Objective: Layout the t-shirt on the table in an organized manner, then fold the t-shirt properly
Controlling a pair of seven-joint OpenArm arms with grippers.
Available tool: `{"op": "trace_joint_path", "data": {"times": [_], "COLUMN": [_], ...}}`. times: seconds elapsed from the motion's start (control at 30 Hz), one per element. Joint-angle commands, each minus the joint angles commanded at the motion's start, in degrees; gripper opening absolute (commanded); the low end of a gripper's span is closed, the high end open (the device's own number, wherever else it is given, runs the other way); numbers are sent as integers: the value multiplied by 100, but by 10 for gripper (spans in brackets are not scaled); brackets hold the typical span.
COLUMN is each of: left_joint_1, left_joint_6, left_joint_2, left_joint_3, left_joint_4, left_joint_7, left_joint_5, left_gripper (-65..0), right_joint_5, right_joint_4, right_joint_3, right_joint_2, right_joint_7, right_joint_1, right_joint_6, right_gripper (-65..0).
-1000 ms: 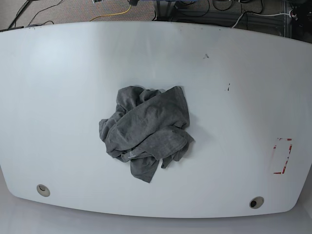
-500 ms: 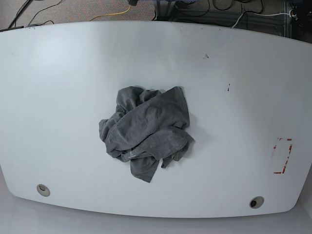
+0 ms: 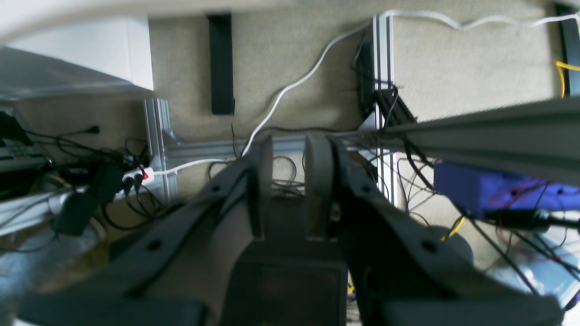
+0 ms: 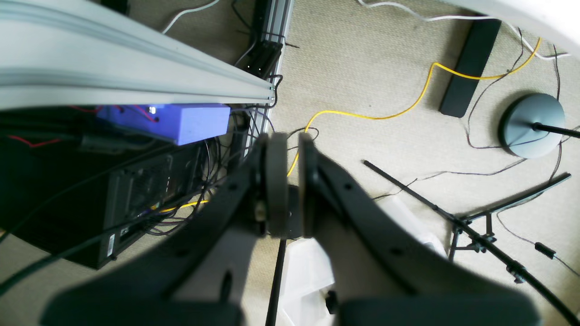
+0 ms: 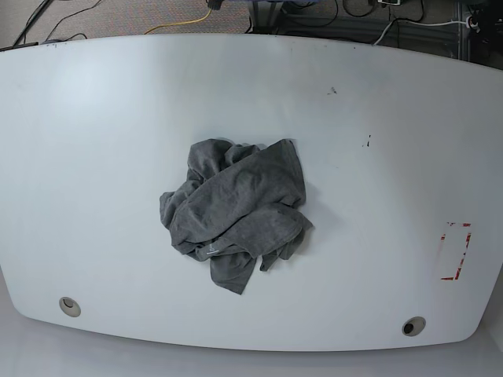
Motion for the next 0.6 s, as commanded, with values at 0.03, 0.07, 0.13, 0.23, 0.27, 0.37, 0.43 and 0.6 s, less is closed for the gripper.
{"op": "trace_joint_path", "data": {"times": [0.03,0.07,0.13,0.23,0.27,0.37,0.43,0.6], "left_joint_1": [-53,-123,-237,-413,-440,-633,-756,-1073], "left_joint_6": [0,0,0,0,0,0,0,0], "left_joint_2": [0,0,0,-9,-9,-18,-26,-35], "left_joint_3": [0,0,0,0,0,0,0,-9], "left_joint_4": [35,79,123,132,132,132,123,105], "left_joint_7": [0,0,0,0,0,0,0,0], "left_joint_5": [0,0,0,0,0,0,0,9], "left_gripper": [-537,-537,-537,-537,-537,-537,-537,-537], "right_joint_5": [0,0,0,0,0,0,0,0], "right_joint_4": [0,0,0,62,62,70,70,70], "right_joint_3": [9,26,53,53,53,53,53,44], "right_joint_2": [0,0,-9,-9,-9,-9,-9,-9], "right_joint_7": [0,0,9,0,0,0,0,0], "right_joint_1": [62,105,264,457,484,695,809,1090], "right_joint_6": [9,9,18,18,18,9,9,0], "right_gripper": [-617,-620,-647,-647,-647,-647,-647,-647]}}
